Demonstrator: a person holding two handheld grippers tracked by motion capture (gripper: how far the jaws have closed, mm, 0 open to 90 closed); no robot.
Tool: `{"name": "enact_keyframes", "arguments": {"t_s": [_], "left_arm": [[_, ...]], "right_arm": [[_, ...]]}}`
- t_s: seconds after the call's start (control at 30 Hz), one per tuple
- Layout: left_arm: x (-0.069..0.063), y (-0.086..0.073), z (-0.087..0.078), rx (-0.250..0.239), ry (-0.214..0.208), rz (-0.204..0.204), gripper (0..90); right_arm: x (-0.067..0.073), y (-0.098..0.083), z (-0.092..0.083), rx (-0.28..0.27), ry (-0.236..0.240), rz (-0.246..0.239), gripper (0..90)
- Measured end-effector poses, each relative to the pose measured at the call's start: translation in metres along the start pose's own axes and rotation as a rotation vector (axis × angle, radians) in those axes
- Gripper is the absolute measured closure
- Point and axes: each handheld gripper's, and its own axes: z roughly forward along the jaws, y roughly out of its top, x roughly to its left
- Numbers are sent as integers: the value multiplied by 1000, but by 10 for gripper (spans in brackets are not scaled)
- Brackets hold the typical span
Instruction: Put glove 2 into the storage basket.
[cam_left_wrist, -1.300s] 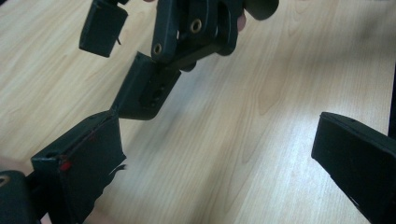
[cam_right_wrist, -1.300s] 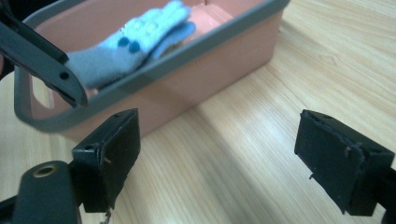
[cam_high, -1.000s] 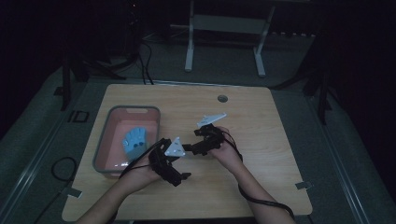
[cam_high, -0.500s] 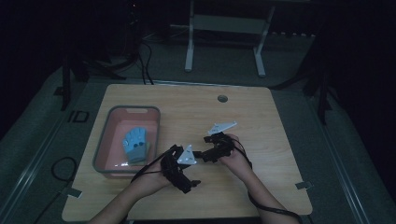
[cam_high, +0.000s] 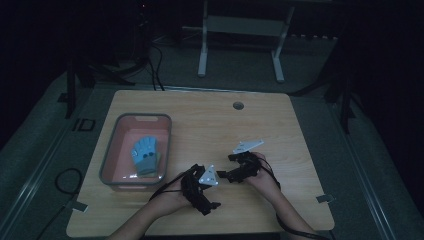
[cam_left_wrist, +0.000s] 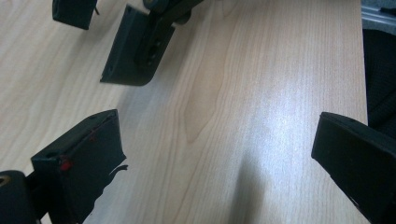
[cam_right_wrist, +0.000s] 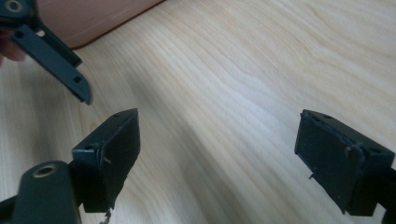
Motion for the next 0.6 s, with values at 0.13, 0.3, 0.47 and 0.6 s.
{"name": "enact_keyframes", "arguments": {"t_s": [0.13,0.3,0.47,0.6], "left_arm": [[-3,-3,9,12,-17,13,24],[-7,-8,17,6,-32,25,23],[-9,-12,22,0,-30,26,23],[-11,-16,26,1,-49,24,23]], "right_arm": [[-3,-11,-5,-3,-12,1,143],[-6,-21,-11,-15,-13,3,143],[-9,-31,-17,-23,-25,11,142],[-11,-39,-21,-29,-35,28,141]]}}
